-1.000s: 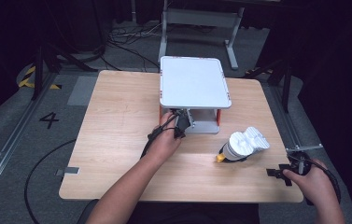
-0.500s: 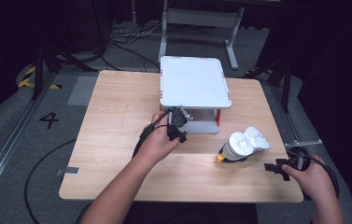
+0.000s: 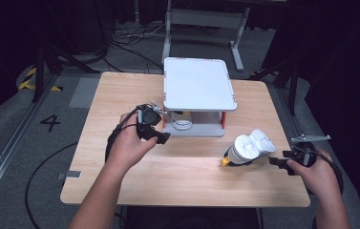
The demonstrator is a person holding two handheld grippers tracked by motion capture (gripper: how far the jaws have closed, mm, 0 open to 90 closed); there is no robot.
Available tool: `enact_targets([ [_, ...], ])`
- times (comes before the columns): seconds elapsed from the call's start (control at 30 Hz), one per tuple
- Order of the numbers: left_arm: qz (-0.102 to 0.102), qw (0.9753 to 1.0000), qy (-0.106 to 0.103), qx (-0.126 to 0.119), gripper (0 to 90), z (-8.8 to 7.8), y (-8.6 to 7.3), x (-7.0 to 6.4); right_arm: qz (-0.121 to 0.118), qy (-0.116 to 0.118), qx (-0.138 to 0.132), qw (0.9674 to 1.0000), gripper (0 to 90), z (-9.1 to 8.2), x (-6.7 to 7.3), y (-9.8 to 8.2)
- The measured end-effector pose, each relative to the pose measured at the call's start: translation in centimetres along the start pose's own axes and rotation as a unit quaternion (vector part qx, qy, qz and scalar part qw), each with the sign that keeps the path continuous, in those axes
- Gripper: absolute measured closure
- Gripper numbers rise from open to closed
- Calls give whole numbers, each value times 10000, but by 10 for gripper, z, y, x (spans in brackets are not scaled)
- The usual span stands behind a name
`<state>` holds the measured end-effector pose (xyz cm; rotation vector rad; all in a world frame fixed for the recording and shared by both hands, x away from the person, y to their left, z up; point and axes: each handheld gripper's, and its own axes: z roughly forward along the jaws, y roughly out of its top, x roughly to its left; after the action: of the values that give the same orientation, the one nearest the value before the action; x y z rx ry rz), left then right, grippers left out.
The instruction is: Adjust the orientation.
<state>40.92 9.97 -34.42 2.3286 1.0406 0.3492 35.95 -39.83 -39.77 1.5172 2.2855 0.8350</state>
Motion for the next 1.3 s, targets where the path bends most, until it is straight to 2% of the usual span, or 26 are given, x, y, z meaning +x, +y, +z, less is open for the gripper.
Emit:
enact_targets([
  [0.07,-118,9999,74,55,304,-3,-6,7,-20,71,-13,10000,296,-1,-1,1],
  [0.17,-320,9992,138,178,304,-8,-16,20,-125,57,-70,9999,264,-2,0,5],
  [0.27,-380,9983,225,368,293,-12,-23,33,-257,79,-117,9996,251,-4,2,8],
  [0.3,-380,9983,225,368,287,-12,-23,33,-257,79,-117,9996,251,-4,2,8],
  [0.33,-399,9976,333,452,287,-12,-26,38,-287,96,-157,9994,254,-5,3,9],
  [0.37,-476,9960,477,595,257,-11,-30,47,-298,140,-203,9992,296,-6,4,10],
  [0.43,-633,9935,571,753,259,-6,-35,56,-277,168,-252,9992,343,-7,4,11],
  [0.5,-811,9915,561,851,261,1,-40,64,-227,248,-193,9992,397,-7,4,11],
  [0.6,-885,9900,525,964,261,7,-44,71,-205,303,-128,9992,403,-8,5,11],
  [0.77,-975,9892,594,920,254,5,-49,81,-120,370,-315,9987,386,-7,6,11],
  [0.83,-1095,9886,574,860,252,2,-52,84,-166,359,-343,9986,379,-6,7,12],
  [0.97,-1188,9876,626,815,251,0,-57,91,-213,382,-502,9978,372,-4,11,15],
  [1.07,-1270,9855,716,868,252,-2,-61,96,-270,384,-853,9952,448,-6,21,24],
  [1.13,-1298,9850,721,874,252,-2,-63,98,-282,364,-878,9951,475,-7,22,25],
  [1.2,-1295,9852,687,885,252,-2,-64,100,-337,285,-852,9954,534,-7,23,28],
  [1.3,-1346,9846,678,887,252,-1,-66,103,-402,225,-620,9970,598,-4,25,33],
])
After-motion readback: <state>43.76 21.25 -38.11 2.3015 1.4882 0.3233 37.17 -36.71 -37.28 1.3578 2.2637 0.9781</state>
